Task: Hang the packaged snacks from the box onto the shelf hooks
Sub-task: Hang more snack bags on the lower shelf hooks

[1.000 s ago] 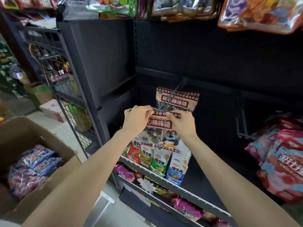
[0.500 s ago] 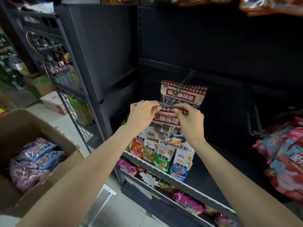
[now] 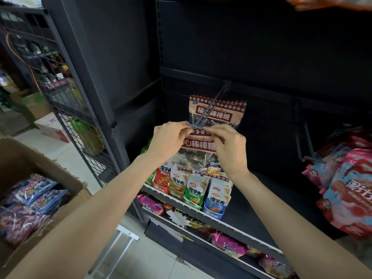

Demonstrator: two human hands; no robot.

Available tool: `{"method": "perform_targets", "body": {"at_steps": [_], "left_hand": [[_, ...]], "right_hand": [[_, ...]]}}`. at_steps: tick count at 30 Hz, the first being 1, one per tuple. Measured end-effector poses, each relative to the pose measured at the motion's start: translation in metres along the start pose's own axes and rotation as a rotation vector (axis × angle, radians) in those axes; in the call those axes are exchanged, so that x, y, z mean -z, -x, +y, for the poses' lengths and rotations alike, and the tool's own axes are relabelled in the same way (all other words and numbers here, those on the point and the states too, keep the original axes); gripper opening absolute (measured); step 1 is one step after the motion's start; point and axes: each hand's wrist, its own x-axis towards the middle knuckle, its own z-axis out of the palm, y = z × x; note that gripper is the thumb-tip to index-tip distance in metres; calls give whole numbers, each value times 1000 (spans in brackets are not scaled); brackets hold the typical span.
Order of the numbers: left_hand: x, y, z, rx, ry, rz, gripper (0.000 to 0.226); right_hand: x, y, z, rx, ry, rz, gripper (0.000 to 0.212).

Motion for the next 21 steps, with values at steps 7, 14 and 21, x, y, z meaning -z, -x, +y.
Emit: {"method": "perform_targets", "body": {"at_steps": [7, 14, 21], "left_hand": [[1, -1, -1, -38, -67, 25, 27], [-5, -23, 6, -131, 15, 144, 10], [-29, -69, 7, -203, -184, 250, 28]], "right_hand": [[-2, -2, 0, -24, -1, 32, 26], [-1, -14, 15, -46, 118, 12, 29], [-5, -41, 40, -101, 370, -33, 48]]}}
